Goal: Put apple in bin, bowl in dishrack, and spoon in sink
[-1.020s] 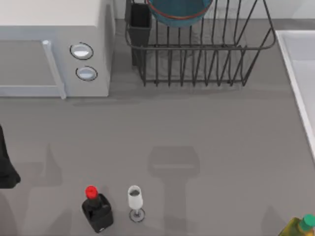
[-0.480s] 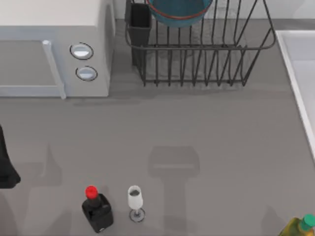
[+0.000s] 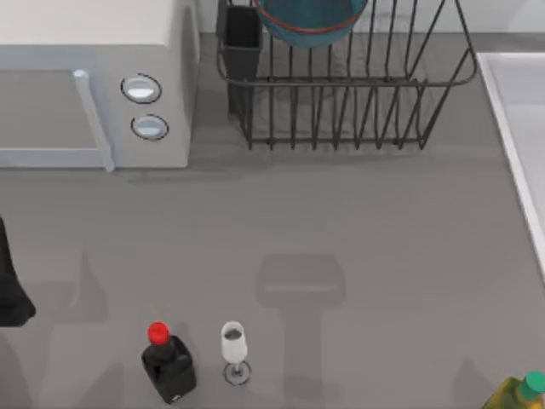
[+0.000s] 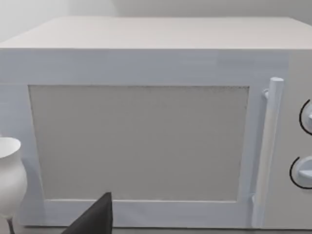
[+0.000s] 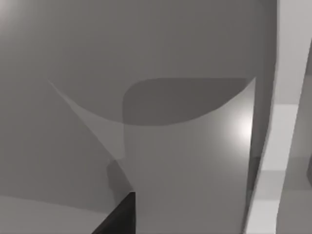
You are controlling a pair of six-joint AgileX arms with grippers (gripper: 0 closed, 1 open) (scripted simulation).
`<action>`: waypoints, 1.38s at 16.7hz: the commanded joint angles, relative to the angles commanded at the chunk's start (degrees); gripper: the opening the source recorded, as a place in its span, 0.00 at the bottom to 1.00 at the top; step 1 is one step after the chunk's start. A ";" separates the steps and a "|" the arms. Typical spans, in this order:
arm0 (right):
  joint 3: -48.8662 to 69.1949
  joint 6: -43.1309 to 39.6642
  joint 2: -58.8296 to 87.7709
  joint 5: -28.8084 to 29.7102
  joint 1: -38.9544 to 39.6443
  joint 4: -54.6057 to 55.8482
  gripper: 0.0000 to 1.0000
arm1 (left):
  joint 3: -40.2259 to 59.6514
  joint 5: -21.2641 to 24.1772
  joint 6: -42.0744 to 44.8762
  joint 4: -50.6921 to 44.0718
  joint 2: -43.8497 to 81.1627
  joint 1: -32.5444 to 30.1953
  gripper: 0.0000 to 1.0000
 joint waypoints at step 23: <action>13.56 1.54 -10.57 1.86 0.15 -25.50 0.00 | 0.00 0.00 0.00 0.00 0.00 0.00 1.00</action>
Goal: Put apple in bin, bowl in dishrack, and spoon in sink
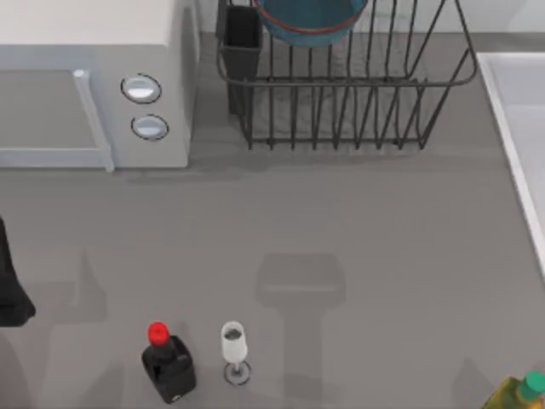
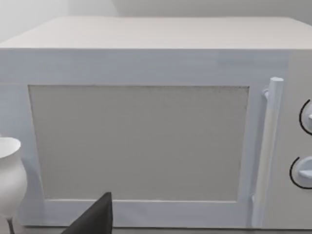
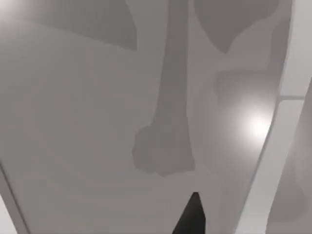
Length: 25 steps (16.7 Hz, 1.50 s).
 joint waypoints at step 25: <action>77.50 13.35 47.78 0.36 14.60 -28.87 0.00 | 0.00 0.00 0.00 0.00 0.00 0.00 1.00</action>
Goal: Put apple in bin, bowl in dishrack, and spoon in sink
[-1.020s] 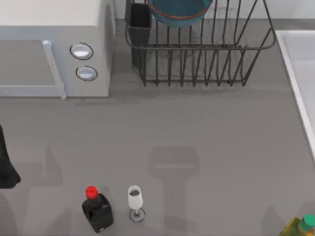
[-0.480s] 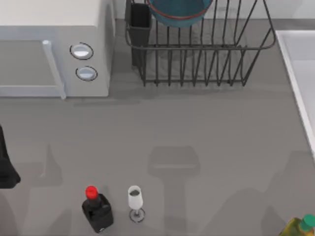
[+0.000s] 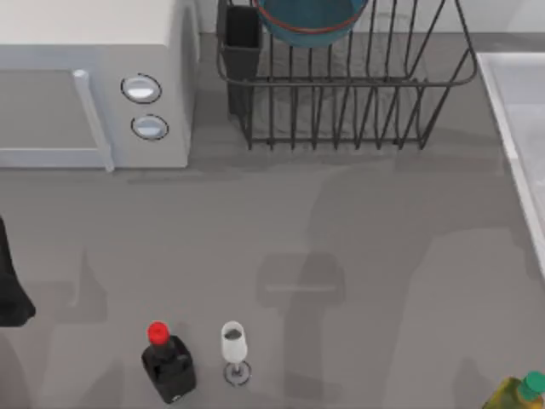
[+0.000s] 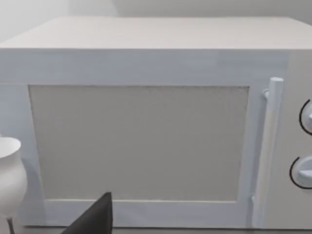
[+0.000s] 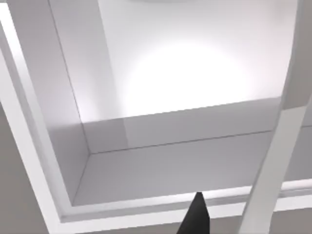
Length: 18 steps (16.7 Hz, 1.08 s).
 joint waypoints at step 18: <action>35.30 12.06 25.60 0.03 9.27 -8.91 0.00 | 0.00 0.00 0.00 0.00 0.00 0.00 1.00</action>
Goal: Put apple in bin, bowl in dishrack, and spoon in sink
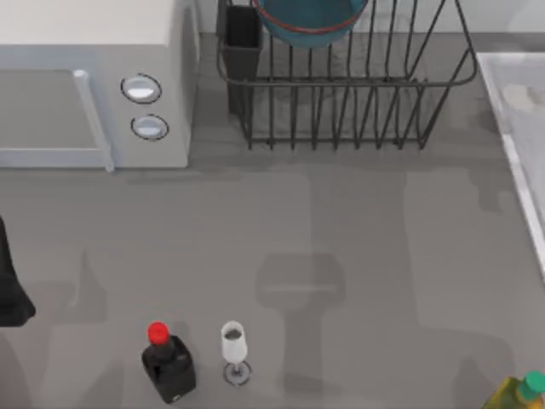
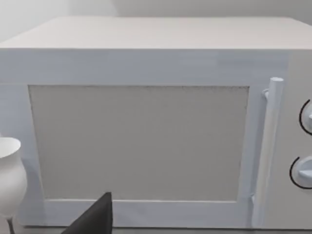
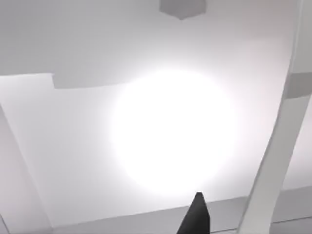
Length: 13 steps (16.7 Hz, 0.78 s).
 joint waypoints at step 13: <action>-23.96 0.02 -7.28 -0.23 0.16 16.15 0.00 | 0.00 0.00 0.00 0.00 0.00 0.00 1.00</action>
